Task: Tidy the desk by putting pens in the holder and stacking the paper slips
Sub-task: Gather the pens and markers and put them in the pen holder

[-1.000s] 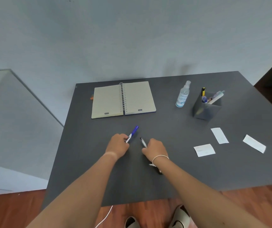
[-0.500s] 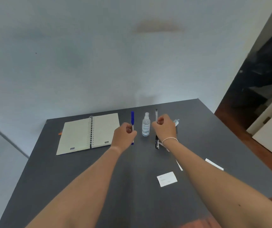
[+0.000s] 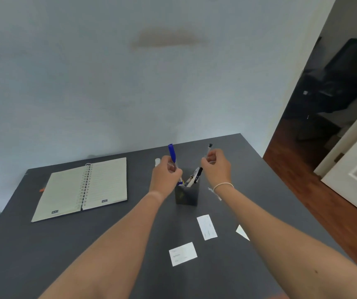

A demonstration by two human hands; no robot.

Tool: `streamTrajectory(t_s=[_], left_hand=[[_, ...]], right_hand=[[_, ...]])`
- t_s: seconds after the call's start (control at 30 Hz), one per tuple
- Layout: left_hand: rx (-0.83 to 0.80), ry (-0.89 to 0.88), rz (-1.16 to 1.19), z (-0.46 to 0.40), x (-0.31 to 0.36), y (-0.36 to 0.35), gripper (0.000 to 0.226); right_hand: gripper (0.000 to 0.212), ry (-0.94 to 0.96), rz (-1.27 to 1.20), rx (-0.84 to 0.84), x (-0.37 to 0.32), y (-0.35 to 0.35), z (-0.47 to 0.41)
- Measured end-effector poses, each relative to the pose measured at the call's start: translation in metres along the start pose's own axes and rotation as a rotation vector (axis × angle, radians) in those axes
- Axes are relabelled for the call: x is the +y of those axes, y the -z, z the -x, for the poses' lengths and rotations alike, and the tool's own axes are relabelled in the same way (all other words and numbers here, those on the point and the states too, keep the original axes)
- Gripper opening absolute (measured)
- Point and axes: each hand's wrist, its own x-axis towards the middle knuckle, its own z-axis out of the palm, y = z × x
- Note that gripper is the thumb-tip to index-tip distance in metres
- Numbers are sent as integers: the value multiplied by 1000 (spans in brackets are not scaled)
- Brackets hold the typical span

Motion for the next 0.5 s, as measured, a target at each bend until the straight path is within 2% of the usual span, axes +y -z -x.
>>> streamTrajectory(t_s=[0.1, 0.17, 0.5], left_hand=[[11, -9, -107, -2, -6, -11, 16], [17, -12, -167, -1, -9, -14, 4], [25, -3, -166, -1, -17, -22, 16]], right_hand=[[8, -12, -18, -42, 12, -3, -4], [5, -24, -27, -64, 19, -5, -5], [5, -70, 36, -142, 48, -14, -7]])
